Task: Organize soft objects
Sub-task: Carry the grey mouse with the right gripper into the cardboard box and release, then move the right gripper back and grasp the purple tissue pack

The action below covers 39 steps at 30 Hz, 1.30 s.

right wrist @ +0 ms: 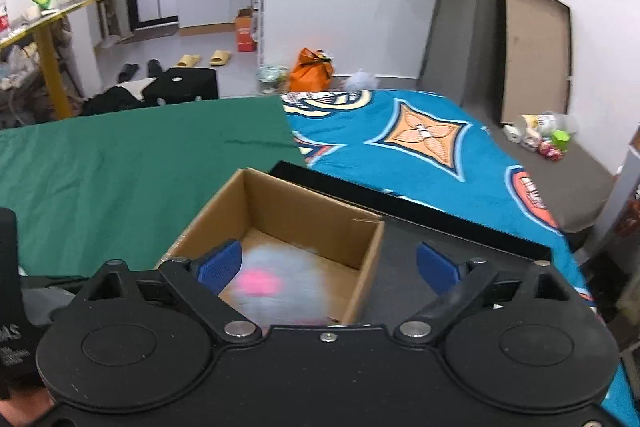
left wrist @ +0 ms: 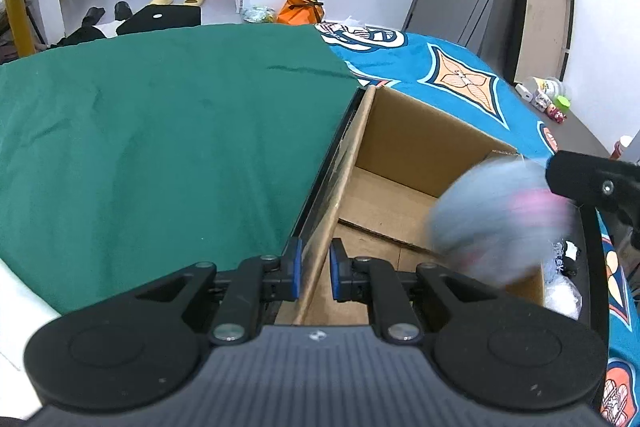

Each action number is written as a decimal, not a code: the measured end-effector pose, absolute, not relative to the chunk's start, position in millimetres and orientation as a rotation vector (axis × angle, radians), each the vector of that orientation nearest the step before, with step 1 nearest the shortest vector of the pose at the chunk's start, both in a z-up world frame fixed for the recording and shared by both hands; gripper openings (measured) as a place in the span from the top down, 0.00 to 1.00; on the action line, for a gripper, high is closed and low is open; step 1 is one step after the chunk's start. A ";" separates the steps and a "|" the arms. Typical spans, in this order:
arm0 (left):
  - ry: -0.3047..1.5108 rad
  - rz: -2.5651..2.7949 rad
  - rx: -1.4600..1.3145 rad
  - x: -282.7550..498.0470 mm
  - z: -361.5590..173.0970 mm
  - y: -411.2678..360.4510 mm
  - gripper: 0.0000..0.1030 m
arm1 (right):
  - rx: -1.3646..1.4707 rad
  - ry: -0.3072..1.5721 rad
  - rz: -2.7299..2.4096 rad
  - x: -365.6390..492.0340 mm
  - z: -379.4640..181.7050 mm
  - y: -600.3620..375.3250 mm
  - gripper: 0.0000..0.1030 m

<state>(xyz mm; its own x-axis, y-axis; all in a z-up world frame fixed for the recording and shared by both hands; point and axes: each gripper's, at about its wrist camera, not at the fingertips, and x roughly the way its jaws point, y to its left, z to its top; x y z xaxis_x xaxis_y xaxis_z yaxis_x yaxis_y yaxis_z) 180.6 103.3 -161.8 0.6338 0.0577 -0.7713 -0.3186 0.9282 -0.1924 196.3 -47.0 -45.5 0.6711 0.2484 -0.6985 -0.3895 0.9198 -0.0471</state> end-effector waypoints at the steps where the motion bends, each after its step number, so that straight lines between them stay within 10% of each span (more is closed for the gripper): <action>1: 0.861 0.220 -0.325 180.1 -161.2 104.6 0.87 | -0.190 0.766 0.358 195.9 -45.8 -50.6 0.08; 12: 0.855 0.208 -0.285 177.6 -151.0 94.7 0.74 | -0.117 0.838 0.282 181.3 -61.6 -99.4 0.08; 20: 0.851 0.187 -0.223 174.0 -142.3 81.4 0.28 | -0.057 0.893 0.229 165.5 -76.9 -139.0 0.08; 39: 0.888 0.202 -0.096 176.1 -147.9 59.5 0.24 | 0.067 1.048 0.127 133.3 -124.6 -210.8 0.08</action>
<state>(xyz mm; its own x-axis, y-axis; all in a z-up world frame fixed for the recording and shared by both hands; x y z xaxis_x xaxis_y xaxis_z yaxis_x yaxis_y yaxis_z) 176.1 59.5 -147.9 0.6135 0.1353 -0.7780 -0.2146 0.9767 0.0006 133.3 -210.8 -124.6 0.4926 0.1368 -0.8594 -0.0731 0.9906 0.1157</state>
